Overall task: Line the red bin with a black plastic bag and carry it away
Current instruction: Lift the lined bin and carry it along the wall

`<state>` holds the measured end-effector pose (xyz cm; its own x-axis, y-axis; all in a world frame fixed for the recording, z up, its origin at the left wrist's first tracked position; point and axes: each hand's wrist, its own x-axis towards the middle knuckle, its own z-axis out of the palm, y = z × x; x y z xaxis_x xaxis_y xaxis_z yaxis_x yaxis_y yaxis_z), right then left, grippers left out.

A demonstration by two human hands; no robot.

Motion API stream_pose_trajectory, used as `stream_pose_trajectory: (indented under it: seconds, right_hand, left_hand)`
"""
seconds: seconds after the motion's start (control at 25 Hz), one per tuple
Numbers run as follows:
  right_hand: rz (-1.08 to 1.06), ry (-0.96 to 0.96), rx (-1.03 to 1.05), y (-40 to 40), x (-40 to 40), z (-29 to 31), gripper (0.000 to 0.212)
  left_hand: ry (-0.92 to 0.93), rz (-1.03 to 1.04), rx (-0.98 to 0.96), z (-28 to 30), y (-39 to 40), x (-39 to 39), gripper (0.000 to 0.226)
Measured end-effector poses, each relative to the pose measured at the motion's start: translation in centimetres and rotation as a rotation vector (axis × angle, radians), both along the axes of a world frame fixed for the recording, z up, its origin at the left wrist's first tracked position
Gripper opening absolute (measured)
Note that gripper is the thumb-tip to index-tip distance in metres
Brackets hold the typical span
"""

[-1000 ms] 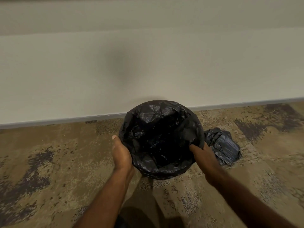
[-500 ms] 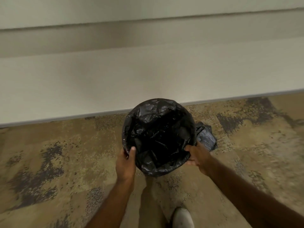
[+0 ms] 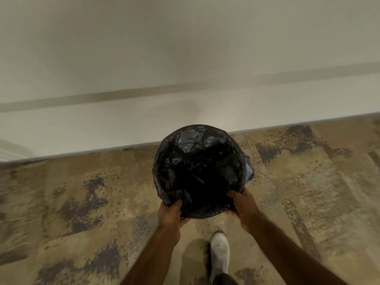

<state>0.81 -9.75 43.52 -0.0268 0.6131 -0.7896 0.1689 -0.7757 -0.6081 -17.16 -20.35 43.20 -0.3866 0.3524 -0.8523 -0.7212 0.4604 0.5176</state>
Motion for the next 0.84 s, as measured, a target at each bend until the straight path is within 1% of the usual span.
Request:
stream_pose_trajectory:
  seconds: [0.2, 0.32, 0.44, 0.52, 0.6, 0.68, 0.76, 0.84]
  right_hand:
    - [-0.039, 0.016, 0.032, -3.7, 0.1, 5.9, 0.033]
    - [-0.07, 0.03, 0.017, -6.0, 0.3, 9.1, 0.035]
    - [-0.144, 0.071, -0.012, -7.9, 0.4, 14.7, 0.034]
    - [-0.147, 0.1, -0.018, -9.3, 0.7, 18.3, 0.036]
    - [-0.149, 0.129, -0.023, -11.2, 1.4, 22.3, 0.043]
    - [-0.16, 0.142, -0.029, -13.0, 2.3, 26.3, 0.047]
    - [-0.181, 0.154, -0.035, -13.9, 3.1, 29.0, 0.044]
    - [-0.174, 0.137, -0.047, -13.9, 3.7, 30.5, 0.041]
  left_hand:
    - [0.018, 0.046, 0.011, 6.1, -3.4, 0.0, 0.037]
    - [-0.004, 0.117, 0.063, 10.0, -5.4, 0.4, 0.034]
    - [-0.012, 0.187, 0.152, 15.5, -7.3, 0.6, 0.026]
    - [-0.001, 0.199, 0.183, 19.2, -8.4, 1.0, 0.02]
    - [0.02, 0.184, 0.147, 23.2, -10.2, 1.4, 0.016]
    - [0.063, 0.145, 0.108, 27.1, -11.8, 1.8, 0.023]
    - [0.136, 0.111, 0.061, 29.7, -12.7, 2.1, 0.03]
    - [0.157, 0.117, 0.045, 31.3, -13.3, 2.5, 0.028]
